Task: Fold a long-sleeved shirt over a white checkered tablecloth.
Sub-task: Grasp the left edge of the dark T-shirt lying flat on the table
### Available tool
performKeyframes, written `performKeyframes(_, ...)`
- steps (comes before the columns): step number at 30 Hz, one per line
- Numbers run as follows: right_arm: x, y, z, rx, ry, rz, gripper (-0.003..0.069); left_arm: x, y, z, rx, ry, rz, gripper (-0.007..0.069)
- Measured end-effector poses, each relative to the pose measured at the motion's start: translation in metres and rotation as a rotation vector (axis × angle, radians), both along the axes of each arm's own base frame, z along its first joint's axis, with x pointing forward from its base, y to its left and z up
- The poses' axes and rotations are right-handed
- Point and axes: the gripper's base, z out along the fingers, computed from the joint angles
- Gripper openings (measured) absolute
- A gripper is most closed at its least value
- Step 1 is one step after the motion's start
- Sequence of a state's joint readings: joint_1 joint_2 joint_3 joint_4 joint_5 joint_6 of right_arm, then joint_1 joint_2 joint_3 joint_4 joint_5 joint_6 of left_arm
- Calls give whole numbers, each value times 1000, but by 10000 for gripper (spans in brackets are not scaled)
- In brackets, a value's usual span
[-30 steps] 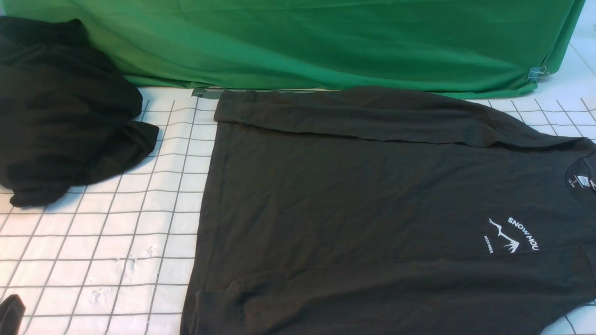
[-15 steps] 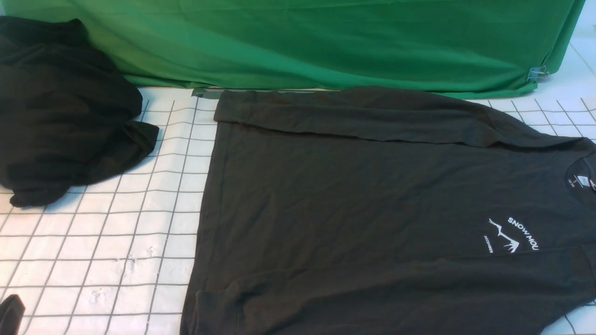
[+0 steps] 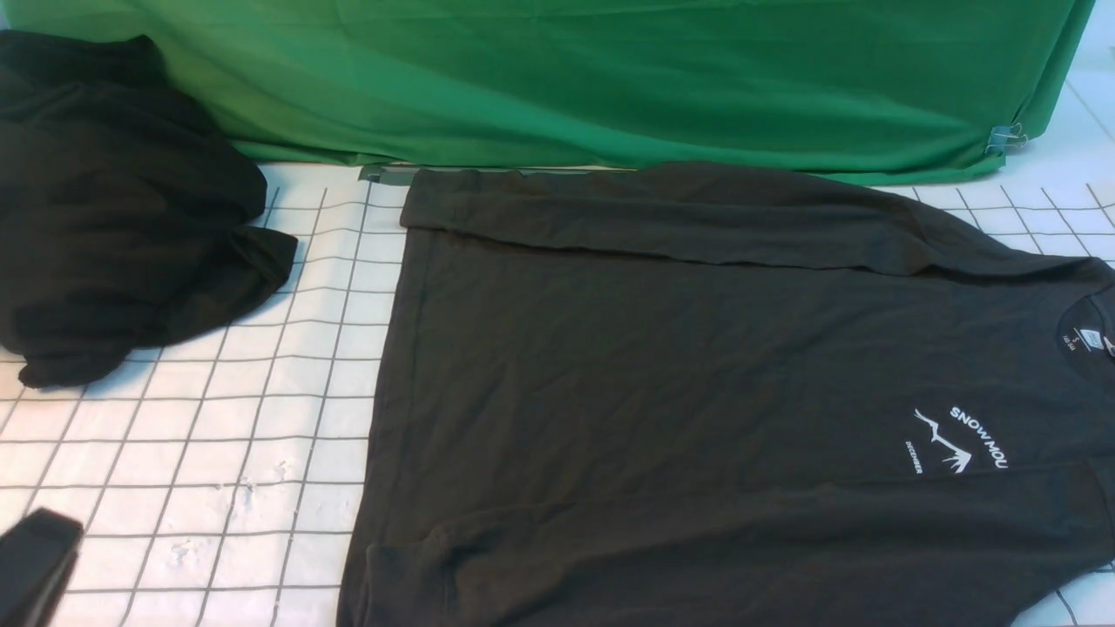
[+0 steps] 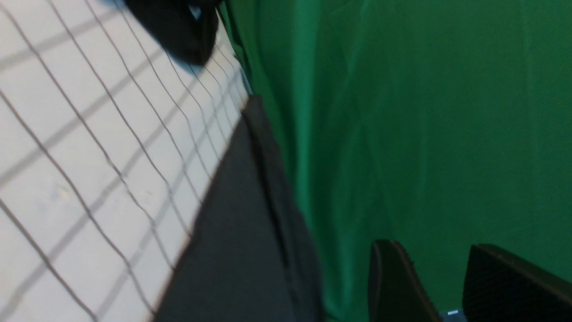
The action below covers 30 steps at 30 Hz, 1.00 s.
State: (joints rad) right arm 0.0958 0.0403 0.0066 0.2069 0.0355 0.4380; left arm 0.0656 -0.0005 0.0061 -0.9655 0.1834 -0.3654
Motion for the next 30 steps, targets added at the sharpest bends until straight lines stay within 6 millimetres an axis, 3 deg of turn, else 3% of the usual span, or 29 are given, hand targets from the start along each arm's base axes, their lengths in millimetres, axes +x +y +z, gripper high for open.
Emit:
performKeyframes(3, 0, 0, 1, 102, 2, -1, 241, 0, 0, 2, -105, -8, 2, 237)
performKeyframes(12, 0, 0, 2, 201, 9, 9, 241, -1, 1, 3, 136, -2, 9, 232)
performKeyframes(15, -4, 2, 25, 180, -42, 41, 224, -10, -4, 45, 289, -98, -32, 192)
performKeyframes(16, -7, 2, 43, 129, -98, 52, 192, -16, -4, 70, 367, -149, -24, 164)
performKeyframes(18, -10, 2, 59, 70, -147, 56, 154, -20, -4, 94, 438, -177, -20, 136)
performKeyframes(19, -14, 2, 86, -29, -208, 59, 80, -20, -4, 120, 566, -167, -17, 91)
performKeyframes(20, -15, 2, 95, -93, -219, 59, 52, -17, -5, 132, 639, -127, -39, 57)
performKeyframes(22, -13, 4, 122, -273, -203, 69, 23, -3, -5, 154, 808, 35, -123, 15)
performKeyframes(23, -8, 7, 132, -365, -159, 87, 15, 14, -3, 158, 871, 188, -208, 4)
performKeyframes(25, 6, 11, 133, -482, -25, 142, 10, 41, -2, 153, 912, 434, -359, -3)
performKeyframes(29, 33, 18, 111, -599, 291, 272, 9, 81, -1, 129, 917, 682, -567, -4)
performKeyframes(30, 44, 21, 94, -644, 470, 343, 10, 99, -3, 112, 889, 759, -668, -3)
